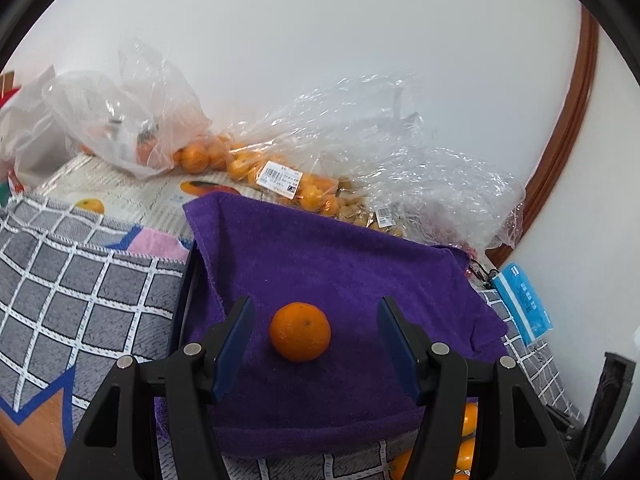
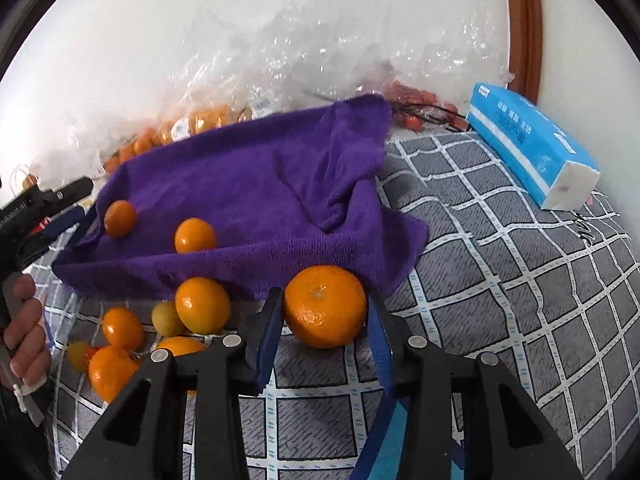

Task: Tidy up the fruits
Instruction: 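Close the right gripper on the large orange while the left tool moves toward a pear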

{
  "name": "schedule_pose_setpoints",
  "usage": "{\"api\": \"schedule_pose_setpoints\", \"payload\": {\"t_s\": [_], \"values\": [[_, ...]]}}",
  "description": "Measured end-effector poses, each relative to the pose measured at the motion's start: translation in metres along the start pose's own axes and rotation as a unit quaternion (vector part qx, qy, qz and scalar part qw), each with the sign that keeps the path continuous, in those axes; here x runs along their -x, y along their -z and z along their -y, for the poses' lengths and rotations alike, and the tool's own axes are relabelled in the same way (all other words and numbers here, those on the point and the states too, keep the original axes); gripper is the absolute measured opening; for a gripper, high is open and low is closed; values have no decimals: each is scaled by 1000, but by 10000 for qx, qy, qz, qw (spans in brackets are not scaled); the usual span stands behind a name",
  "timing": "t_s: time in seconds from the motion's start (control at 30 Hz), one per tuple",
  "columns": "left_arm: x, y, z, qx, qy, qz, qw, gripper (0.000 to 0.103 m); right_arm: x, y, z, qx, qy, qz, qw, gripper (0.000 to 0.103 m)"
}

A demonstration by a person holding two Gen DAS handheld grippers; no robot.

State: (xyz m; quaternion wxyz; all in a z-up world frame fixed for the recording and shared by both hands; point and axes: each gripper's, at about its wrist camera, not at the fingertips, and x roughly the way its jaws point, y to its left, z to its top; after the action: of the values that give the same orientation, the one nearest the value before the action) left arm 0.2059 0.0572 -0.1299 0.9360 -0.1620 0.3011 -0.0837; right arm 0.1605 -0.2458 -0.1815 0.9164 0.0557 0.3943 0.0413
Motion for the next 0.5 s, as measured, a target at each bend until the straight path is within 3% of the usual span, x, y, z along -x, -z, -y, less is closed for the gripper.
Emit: {"api": "schedule_pose_setpoints", "payload": {"t_s": [0.17, 0.37, 0.5], "values": [[7, 0, 16, -351, -2, 76, 9994, 61, 7, -1, -2, 19, -56, 200, 9998, 40], [22, 14, 41, -909, 22, -629, 9939, 60, 16, 0, -11, 209, 42, 348, 9992, 40], [47, 45, 36, -1268, 32, -784, 9888, 58, 17, 1, -10, 160, 161, 361, 9991, 40]]}}
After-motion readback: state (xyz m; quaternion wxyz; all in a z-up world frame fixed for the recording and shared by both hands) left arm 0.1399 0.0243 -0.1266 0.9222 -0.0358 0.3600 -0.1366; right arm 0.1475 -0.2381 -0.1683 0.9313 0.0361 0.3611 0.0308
